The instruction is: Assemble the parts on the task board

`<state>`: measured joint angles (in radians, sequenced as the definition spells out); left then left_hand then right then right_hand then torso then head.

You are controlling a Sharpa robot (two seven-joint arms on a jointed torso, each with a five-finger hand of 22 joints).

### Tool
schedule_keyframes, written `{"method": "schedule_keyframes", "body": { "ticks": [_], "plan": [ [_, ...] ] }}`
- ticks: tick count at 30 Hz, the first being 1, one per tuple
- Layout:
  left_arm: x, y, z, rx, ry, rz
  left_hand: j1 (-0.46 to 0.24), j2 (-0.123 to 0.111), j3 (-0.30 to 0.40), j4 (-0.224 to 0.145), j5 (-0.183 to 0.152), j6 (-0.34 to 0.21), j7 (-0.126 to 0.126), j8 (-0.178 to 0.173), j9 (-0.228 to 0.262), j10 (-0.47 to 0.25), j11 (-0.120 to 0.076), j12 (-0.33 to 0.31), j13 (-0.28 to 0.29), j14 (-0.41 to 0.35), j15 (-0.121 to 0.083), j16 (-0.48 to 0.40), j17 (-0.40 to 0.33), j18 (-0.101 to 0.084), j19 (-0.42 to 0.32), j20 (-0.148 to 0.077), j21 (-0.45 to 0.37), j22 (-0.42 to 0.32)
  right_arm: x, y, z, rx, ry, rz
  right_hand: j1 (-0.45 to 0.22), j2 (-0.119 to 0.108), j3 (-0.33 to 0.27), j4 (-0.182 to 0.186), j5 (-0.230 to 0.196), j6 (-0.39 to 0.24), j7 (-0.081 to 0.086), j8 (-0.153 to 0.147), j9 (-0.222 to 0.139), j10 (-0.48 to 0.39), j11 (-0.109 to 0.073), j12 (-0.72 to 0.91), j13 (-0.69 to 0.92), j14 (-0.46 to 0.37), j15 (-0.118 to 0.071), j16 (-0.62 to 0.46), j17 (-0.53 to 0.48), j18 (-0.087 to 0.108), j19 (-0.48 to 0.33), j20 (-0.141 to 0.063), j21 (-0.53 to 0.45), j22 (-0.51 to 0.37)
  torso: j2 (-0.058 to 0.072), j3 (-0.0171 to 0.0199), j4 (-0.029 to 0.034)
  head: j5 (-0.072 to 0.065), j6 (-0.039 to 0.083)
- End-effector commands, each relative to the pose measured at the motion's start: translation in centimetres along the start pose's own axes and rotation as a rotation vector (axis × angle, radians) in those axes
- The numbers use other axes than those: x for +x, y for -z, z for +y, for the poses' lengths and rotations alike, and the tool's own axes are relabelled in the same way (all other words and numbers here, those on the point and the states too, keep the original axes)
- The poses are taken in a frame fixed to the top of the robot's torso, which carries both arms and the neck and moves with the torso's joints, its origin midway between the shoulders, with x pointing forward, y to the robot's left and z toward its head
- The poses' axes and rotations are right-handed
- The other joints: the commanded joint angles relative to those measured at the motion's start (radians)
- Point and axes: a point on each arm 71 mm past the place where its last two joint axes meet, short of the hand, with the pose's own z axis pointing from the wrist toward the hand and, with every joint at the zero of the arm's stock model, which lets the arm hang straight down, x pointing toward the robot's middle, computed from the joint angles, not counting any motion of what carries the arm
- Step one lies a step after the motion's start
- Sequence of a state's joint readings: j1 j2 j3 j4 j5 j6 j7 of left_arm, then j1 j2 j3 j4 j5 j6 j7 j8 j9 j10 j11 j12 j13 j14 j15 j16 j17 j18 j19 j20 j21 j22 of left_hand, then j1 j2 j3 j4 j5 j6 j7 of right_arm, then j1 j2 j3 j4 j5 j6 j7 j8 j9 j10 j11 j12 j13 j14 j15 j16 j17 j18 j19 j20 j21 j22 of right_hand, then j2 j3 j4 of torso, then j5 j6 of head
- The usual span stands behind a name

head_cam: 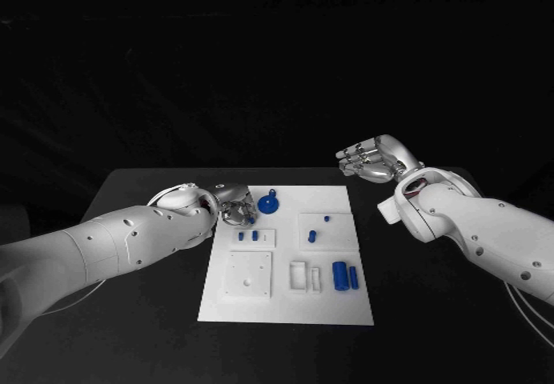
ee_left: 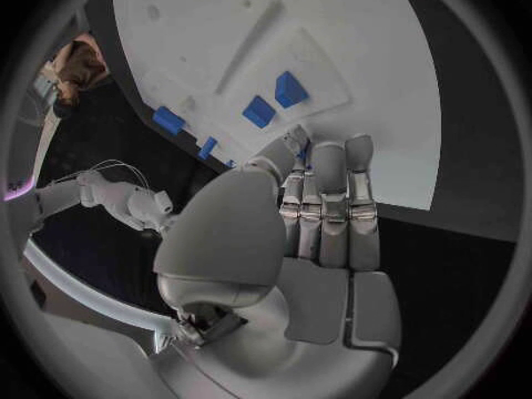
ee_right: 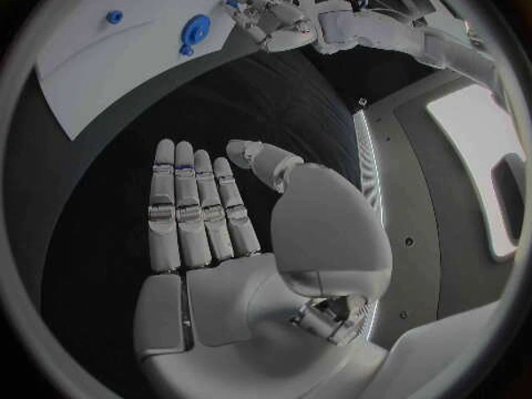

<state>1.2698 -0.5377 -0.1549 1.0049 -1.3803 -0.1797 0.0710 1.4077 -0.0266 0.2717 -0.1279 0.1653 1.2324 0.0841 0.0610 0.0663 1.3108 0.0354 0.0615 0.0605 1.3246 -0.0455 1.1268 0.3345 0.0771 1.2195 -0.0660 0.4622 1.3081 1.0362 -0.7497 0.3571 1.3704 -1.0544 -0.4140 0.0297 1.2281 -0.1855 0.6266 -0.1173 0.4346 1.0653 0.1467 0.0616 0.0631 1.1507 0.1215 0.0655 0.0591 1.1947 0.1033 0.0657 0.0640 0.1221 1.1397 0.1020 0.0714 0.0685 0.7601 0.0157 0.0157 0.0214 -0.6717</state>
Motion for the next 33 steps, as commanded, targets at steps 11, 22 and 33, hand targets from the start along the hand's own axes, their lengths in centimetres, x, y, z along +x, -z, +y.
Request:
{"method": "schedule_keyframes", "body": {
  "ticks": [11,22,33],
  "plan": [
    [1.1,0.3,0.6,-0.036,-0.013,0.064,-0.007,-0.029,0.013,-0.002,-0.013,-0.185,-0.006,0.000,-0.005,-0.039,0.011,-0.004,-0.002,-0.022,0.008,0.004,-0.004,0.019,-0.014,0.010,-0.005,0.019,0.0,0.0,-0.1,-0.001,0.004,0.016,-0.010,0.002,0.002,-0.002,0.005,-0.006,0.003,0.001,0.000,-0.009,0.001,-0.004,-0.001,-0.006,0.005,-0.004,-0.002,0.013,-0.006,0.005,0.000,-0.001,0.000,-0.0019,0.0010,-0.001,0.001],
    [0.8,0.4,0.8,-0.038,-0.011,0.023,0.001,-0.065,0.038,0.016,-0.013,-0.392,-0.041,-0.006,-0.010,-0.045,0.015,-0.004,-0.002,-0.026,0.011,0.002,-0.014,0.021,-0.009,0.012,-0.018,0.019,0.1,0.0,-0.2,0.004,0.009,0.030,-0.006,-0.002,-0.001,-0.007,0.006,-0.011,0.005,0.001,-0.001,-0.019,0.005,-0.004,-0.001,-0.016,0.010,-0.004,-0.002,0.013,-0.015,0.009,-0.002,-0.002,0.000,-0.0026,0.0007,0.000,0.003],
    [0.3,0.8,1.6,-0.065,0.006,-0.015,0.022,-0.068,0.049,0.022,-0.007,-0.348,0.003,0.001,-0.007,-0.070,0.024,-0.004,-0.002,-0.031,0.015,-0.001,-0.019,0.025,-0.009,0.015,-0.021,0.021,1.0,0.0,-0.5,0.005,0.150,0.158,0.035,0.012,-0.077,-0.041,-0.027,0.010,-0.001,0.003,0.001,-0.012,0.000,-0.003,-0.001,0.058,-0.018,0.010,0.006,0.025,0.046,-0.013,0.031,0.008,-0.001,-0.0020,-0.0011,-0.018,0.014]
  ]
}}
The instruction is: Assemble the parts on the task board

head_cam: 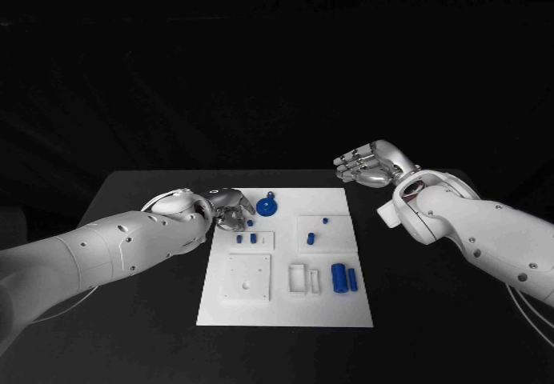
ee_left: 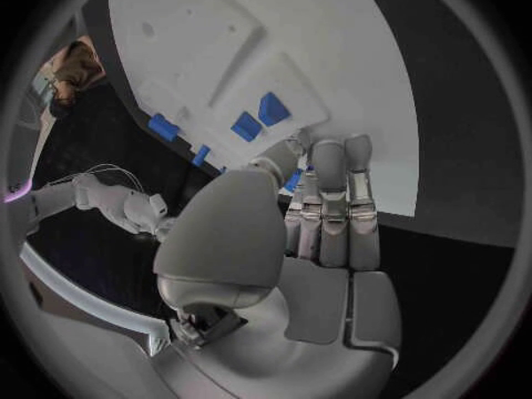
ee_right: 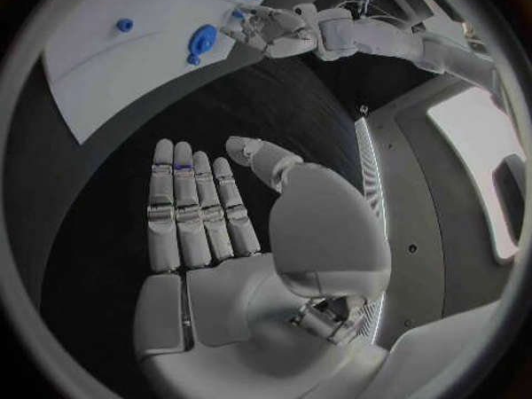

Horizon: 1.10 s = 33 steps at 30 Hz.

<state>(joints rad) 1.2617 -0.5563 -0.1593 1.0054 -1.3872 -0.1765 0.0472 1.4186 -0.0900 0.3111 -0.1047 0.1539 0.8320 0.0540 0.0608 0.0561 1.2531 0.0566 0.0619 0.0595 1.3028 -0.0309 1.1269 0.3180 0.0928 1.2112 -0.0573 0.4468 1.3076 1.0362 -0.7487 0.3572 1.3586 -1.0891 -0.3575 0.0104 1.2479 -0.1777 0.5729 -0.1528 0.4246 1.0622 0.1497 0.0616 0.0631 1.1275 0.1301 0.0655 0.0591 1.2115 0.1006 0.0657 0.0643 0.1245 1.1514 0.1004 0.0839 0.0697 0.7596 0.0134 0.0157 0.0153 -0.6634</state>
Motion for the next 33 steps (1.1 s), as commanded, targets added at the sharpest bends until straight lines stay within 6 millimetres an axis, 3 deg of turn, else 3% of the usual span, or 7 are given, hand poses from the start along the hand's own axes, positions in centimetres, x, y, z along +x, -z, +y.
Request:
{"method": "schedule_keyframes", "body": {
  "ticks": [1,4,9,12,15,21,33],
  "plan": [
    [-0.3,0.3,0.6,-0.033,0.034,-0.035,0.018,-0.005,0.023,-0.007,0.006,0.099,0.056,0.004,0.005,-0.013,0.007,-0.004,-0.001,-0.008,0.002,-0.002,-0.003,0.012,-0.003,0.006,-0.005,0.022,0.9,-0.1,-0.1,-0.011,0.151,0.122,0.025,0.009,-0.044,-0.010,-0.037,0.022,-0.007,0.004,0.001,0.022,-0.015,-0.002,-0.001,0.079,-0.030,0.020,0.012,0.024,0.068,-0.025,0.038,0.015,-0.001,0.0005,-0.0014,-0.018,0.007],
    [-1.0,0.6,1.4,-0.067,0.151,-0.068,0.012,-0.007,0.073,-0.023,0.011,0.193,0.077,0.013,0.006,-0.020,0.014,-0.004,-0.001,-0.007,0.007,-0.001,-0.003,0.021,-0.021,0.011,0.004,0.025,1.3,-0.2,-0.3,-0.018,0.256,0.165,0.049,0.019,-0.101,-0.022,-0.087,0.043,-0.014,0.003,0.001,0.044,-0.029,-0.003,-0.001,0.184,-0.071,0.055,0.038,0.028,0.163,-0.069,0.098,0.042,-0.001,0.0014,-0.0003,-0.030,0.010],
    [-2.7,1.5,2.9,-0.116,0.386,-0.153,-0.012,-0.023,0.100,-0.034,0.011,0.200,0.082,0.007,0.007,-0.065,0.030,-0.003,-0.001,-0.056,0.018,-0.061,-0.030,0.024,-0.061,0.022,-0.008,0.020,2.1,-0.4,-0.7,-0.028,0.427,0.210,0.065,0.030,-0.159,-0.034,-0.126,0.076,-0.026,0.001,0.001,0.084,-0.049,-0.007,-0.001,0.296,-0.112,0.094,0.102,0.014,0.257,-0.124,0.182,0.090,-0.001,0.0015,0.0029,-0.042,0.016],
    [-3.7,2.2,3.5,-0.118,0.469,-0.213,-0.015,-0.023,0.098,-0.046,0.014,0.200,0.086,0.008,0.007,-0.060,0.031,-0.004,-0.001,-0.052,0.017,-0.140,-0.065,0.027,-0.061,0.025,-0.022,0.020,2.8,-0.5,-0.9,-0.030,0.520,0.220,0.070,0.041,-0.170,-0.042,-0.157,0.077,-0.032,0.001,0.000,0.082,-0.057,-0.005,0.000,0.298,-0.133,0.250,0.225,0.014,0.308,-0.154,0.267,0.148,-0.001,0.0012,0.0025,-0.048,0.022],
    [-4.7,2.8,3.9,-0.108,0.556,-0.273,-0.020,-0.023,0.099,-0.049,0.016,0.198,0.082,0.007,0.007,-0.045,0.026,-0.004,-0.001,-0.043,0.014,-0.141,-0.060,0.027,-0.045,0.021,-0.020,0.019,3.7,-0.6,-1.0,-0.026,0.605,0.218,0.033,0.018,-0.095,-0.044,-0.164,0.077,-0.031,0.005,0.002,0.081,-0.055,-0.004,0.000,0.236,-0.134,0.392,0.434,0.019,0.253,-0.158,0.391,0.265,0.000,0.0015,0.0032,-0.058,0.028],
    [-5.8,3.9,4.0,-0.070,0.766,-0.354,-0.026,-0.019,0.092,-0.048,0.015,0.202,0.086,0.007,0.007,-0.051,0.029,-0.004,-0.001,-0.059,0.017,-0.220,-0.083,0.020,-0.070,0.025,-0.058,0.011,5.4,-0.8,-1.1,-0.012,0.731,0.211,0.024,-0.001,-0.031,-0.027,-0.213,0.072,-0.034,0.003,0.001,0.061,-0.055,-0.008,-0.002,0.269,-0.129,0.509,0.536,0.020,0.291,-0.153,0.480,0.345,0.001,-0.0004,0.0057,-0.063,0.031],
    [-6.8,5.3,2.2,-0.018,1.027,-0.382,-0.034,-0.005,0.070,-0.048,0.013,0.211,0.084,0.007,0.007,-0.048,0.028,-0.004,-0.001,-0.044,0.018,-0.301,-0.080,0.012,-0.057,0.025,-0.130,0.012,8.4,-0.6,-1.3,0.004,0.841,0.265,0.029,-0.030,-0.012,0.013,-0.240,0.063,-0.040,0.001,0.001,0.048,-0.052,-0.007,-0.001,0.256,-0.119,0.626,0.575,0.033,0.278,-0.140,0.534,0.447,0.002,-0.0007,0.0020,-0.058,0.029]
  ]
}}
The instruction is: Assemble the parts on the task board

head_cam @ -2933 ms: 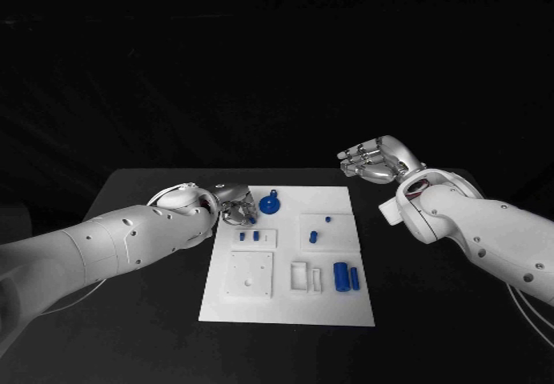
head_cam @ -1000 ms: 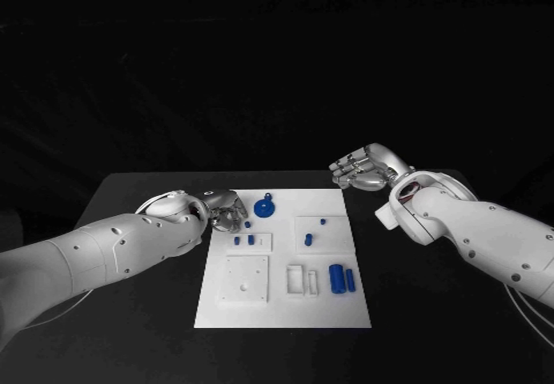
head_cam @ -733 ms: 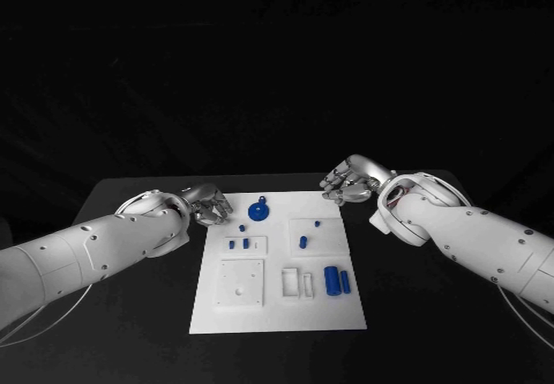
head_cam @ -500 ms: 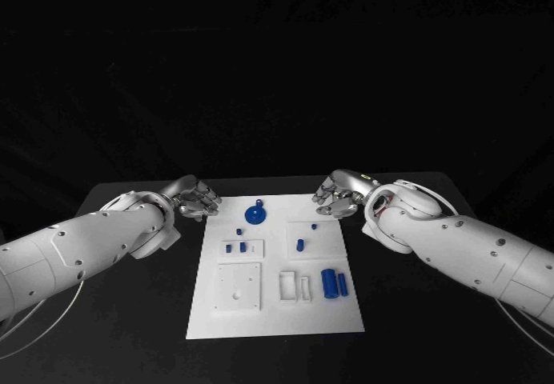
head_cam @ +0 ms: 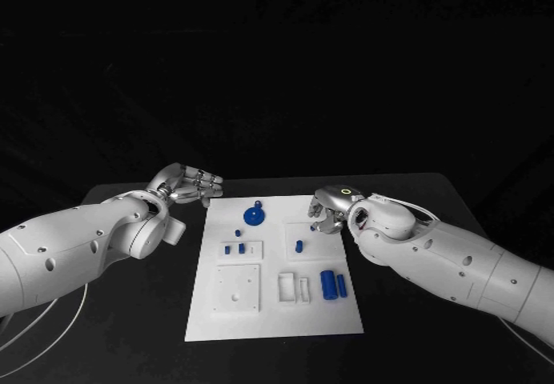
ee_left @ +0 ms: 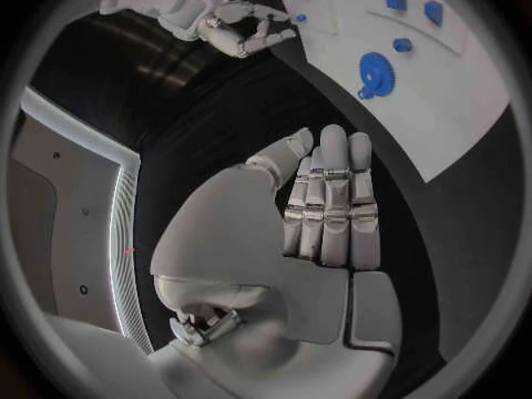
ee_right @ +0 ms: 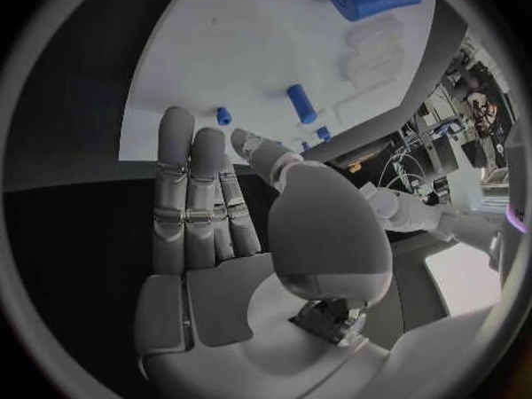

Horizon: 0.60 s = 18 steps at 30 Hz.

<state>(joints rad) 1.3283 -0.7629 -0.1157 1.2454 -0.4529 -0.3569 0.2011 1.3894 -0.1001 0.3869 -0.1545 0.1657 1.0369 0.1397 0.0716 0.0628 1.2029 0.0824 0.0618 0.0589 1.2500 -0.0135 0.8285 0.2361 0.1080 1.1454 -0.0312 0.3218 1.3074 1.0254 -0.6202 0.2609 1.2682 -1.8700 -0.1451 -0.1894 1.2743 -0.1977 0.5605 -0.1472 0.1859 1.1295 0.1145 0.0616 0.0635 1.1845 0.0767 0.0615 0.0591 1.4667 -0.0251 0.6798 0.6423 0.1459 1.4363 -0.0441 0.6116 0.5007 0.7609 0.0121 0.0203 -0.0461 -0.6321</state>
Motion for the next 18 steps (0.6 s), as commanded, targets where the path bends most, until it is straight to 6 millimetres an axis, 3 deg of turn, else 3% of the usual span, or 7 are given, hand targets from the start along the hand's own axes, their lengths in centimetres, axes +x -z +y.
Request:
{"method": "schedule_keyframes", "body": {
  "ticks": [1,5,18],
  "plan": [
    [0.1,0.2,-0.7,0.016,0.136,-0.037,-0.006,0.006,-0.006,0.002,0.001,0.006,-0.001,-0.003,0.000,0.002,0.002,-0.004,0.000,0.010,0.001,-0.005,0.003,-0.003,0.011,-0.001,-0.009,0.013,0.6,-0.1,0.3,0.023,0.081,0.029,0.003,-0.011,0.002,0.007,-0.001,-0.004,-0.004,0.001,0.000,-0.008,0.001,-0.003,-0.001,0.000,0.006,0.020,-0.004,0.014,-0.005,0.004,0.007,0.026,0.001,0.0006,-0.0025,0.003,-0.002],
    [0.3,0.4,-1.2,0.022,0.151,-0.030,-0.008,0.006,-0.008,0.001,0.001,0.007,-0.002,-0.003,0.000,-0.003,0.003,-0.003,0.000,0.010,0.002,-0.015,0.010,-0.003,0.017,0.000,-0.028,0.016,1.2,-0.2,0.7,0.016,0.091,0.044,0.003,-0.012,0.007,0.006,0.003,-0.004,-0.003,0.001,0.000,-0.007,0.001,-0.003,-0.001,-0.004,0.007,0.035,-0.005,0.015,-0.005,0.004,0.008,0.045,0.001,0.0002,0.0010,0.003,-0.003],
    [0.6,0.5,-1.5,0.026,0.171,-0.012,-0.009,0.007,-0.011,0.000,0.002,0.008,-0.002,-0.003,0.000,-0.004,0.004,-0.004,0.000,0.010,0.002,-0.024,0.016,-0.004,0.025,0.000,-0.048,0.019,2.8,-0.5,1.3,0.016,0.135,0.074,0.005,-0.009,0.056,-0.015,-0.004,0.016,-0.003,0.001,0.001,0.016,-0.003,-0.003,-0.001,-0.010,0.003,0.057,-0.010,0.017,-0.007,0.001,0.009,0.104,0.000,0.0019,-0.0008,0.006,-0.007]
  ]
}}
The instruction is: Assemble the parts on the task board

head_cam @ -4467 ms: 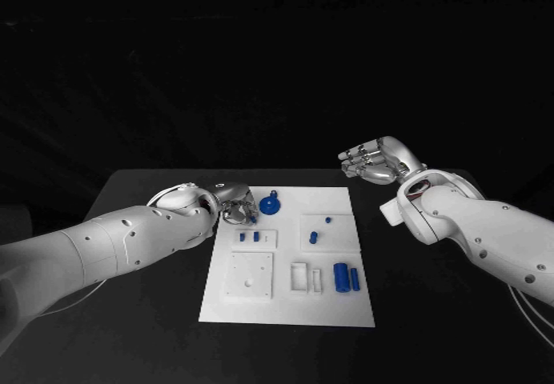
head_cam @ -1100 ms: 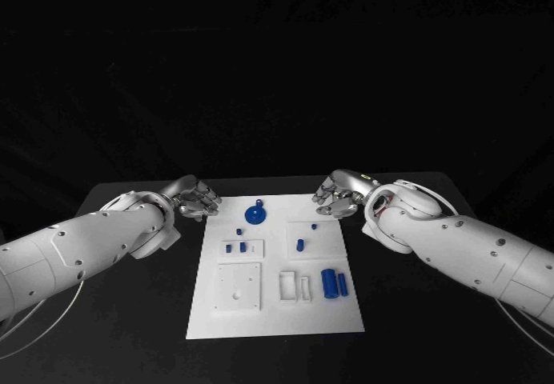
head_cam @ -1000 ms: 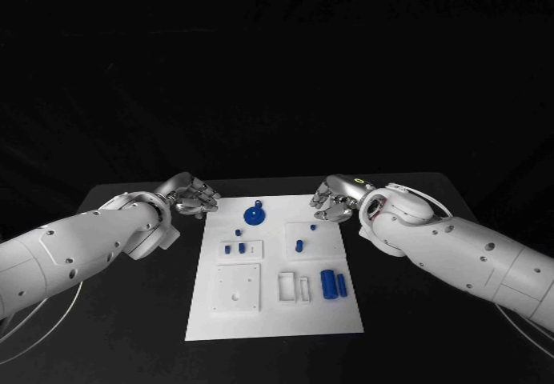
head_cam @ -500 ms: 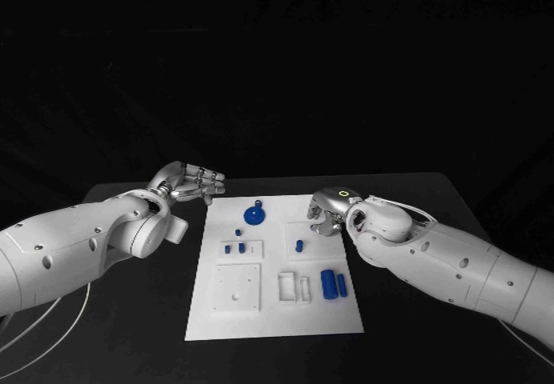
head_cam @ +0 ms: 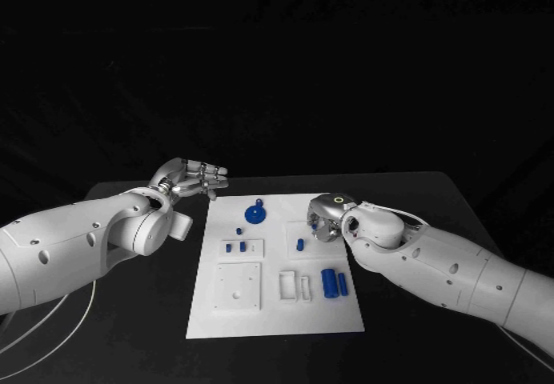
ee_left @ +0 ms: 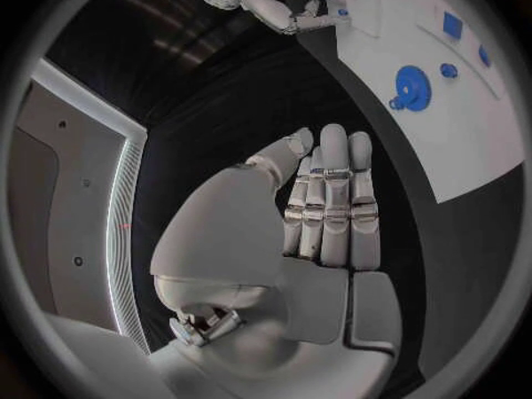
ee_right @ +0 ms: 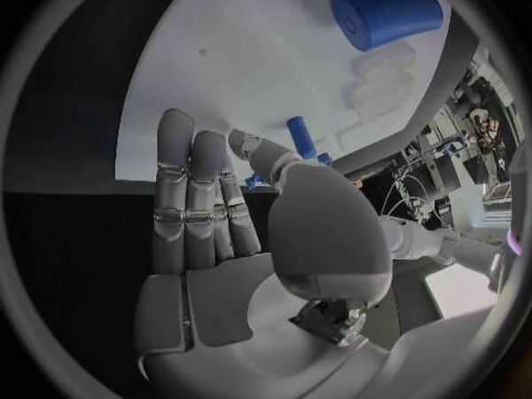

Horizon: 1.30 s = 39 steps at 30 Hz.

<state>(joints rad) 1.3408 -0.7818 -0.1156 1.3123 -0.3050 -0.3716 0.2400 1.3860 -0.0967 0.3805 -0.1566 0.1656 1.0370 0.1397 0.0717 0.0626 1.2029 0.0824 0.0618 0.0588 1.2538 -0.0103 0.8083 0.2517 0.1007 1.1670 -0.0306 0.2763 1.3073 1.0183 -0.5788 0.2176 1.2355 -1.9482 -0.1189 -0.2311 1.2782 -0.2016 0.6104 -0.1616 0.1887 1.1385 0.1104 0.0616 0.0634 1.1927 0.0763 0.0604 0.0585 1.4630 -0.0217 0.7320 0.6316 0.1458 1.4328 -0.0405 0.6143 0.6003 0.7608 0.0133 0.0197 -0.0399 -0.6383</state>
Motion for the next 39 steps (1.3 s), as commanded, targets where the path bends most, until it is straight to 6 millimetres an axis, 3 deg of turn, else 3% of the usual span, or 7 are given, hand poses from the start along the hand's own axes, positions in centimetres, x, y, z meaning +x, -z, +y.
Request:
{"method": "schedule_keyframes", "body": {
  "ticks": [1,14,22,26,39],
  "plan": [
    [0.07,-0.01,-0.27,0.013,0.025,-0.003,-0.006,0.003,-0.005,0.002,0.002,0.008,-0.002,-0.003,0.000,-0.004,0.004,-0.004,0.000,0.007,-0.001,-0.004,0.001,0.004,0.003,0.000,-0.002,0.019,0.55,-0.03,0.12,0.008,0.051,0.020,0.002,-0.004,0.011,-0.002,-0.008,0.008,0.001,0.001,0.001,0.010,-0.003,-0.002,0.000,-0.007,-0.001,0.006,0.001,0.016,-0.005,-0.003,0.008,0.012,0.000,0.0005,-0.0001,-0.001,-0.001],
    [0.06,-0.02,-0.19,0.006,0.028,0.006,-0.010,0.006,-0.008,0.005,-0.001,0.006,-0.001,-0.004,0.000,-0.005,0.004,-0.004,0.000,0.007,-0.001,-0.006,0.005,0.003,0.009,0.000,-0.014,0.019,0.96,-0.10,0.26,0.019,0.088,-0.001,0.015,0.021,0.062,-0.015,-0.048,0.042,-0.005,0.002,0.002,0.054,-0.015,-0.001,0.001,-0.010,-0.008,0.020,0.004,0.014,-0.013,-0.009,0.019,0.066,0.000,0.0006,-0.0017,-0.001,-0.002],
    [0.07,-0.05,-0.17,0.004,0.029,0.008,-0.010,0.006,-0.008,0.005,-0.001,0.006,-0.001,-0.004,0.000,-0.005,0.004,-0.004,0.000,0.007,-0.001,-0.006,0.005,0.003,0.009,0.000,-0.014,0.019,0.83,-0.11,0.41,0.025,0.103,-0.047,0.032,0.058,0.068,-0.033,-0.103,0.127,-0.028,0.003,0.009,0.156,-0.045,0.000,0.006,-0.011,-0.029,0.025,0.009,-0.003,-0.023,-0.030,0.038,0.107,-0.001,0.0000,0.0002,-0.002,-0.004],
    [0.03,-0.05,-0.16,0.003,0.029,0.007,-0.008,0.007,-0.008,0.005,0.000,0.008,-0.002,-0.003,0.000,-0.004,0.004,-0.004,0.000,0.009,-0.001,-0.006,0.006,0.003,0.012,0.000,-0.017,0.020,0.70,-0.04,0.36,0.039,0.120,-0.077,0.038,0.062,0.082,-0.045,-0.139,0.144,-0.034,0.003,0.010,0.179,-0.052,0.001,0.006,-0.011,-0.037,0.024,0.011,-0.009,-0.026,-0.040,0.044,0.129,-0.001,-0.0002,-0.0005,-0.002,-0.006],
    [-0.25,-0.11,-0.05,0.002,0.026,0.000,-0.007,0.006,-0.008,0.003,0.000,0.009,-0.002,-0.003,0.000,-0.005,0.004,-0.004,0.000,0.009,-0.001,-0.006,0.007,0.003,0.014,-0.001,-0.018,0.021,0.04,0.36,0.49,0.043,0.118,-0.162,0.039,0.062,0.085,-0.051,-0.141,0.153,-0.038,0.003,0.011,0.189,-0.055,0.000,0.005,-0.010,-0.045,0.021,0.024,-0.016,-0.029,-0.051,0.043,0.172,-0.001,-0.0003,-0.0007,0.001,-0.005]
  ]
}}
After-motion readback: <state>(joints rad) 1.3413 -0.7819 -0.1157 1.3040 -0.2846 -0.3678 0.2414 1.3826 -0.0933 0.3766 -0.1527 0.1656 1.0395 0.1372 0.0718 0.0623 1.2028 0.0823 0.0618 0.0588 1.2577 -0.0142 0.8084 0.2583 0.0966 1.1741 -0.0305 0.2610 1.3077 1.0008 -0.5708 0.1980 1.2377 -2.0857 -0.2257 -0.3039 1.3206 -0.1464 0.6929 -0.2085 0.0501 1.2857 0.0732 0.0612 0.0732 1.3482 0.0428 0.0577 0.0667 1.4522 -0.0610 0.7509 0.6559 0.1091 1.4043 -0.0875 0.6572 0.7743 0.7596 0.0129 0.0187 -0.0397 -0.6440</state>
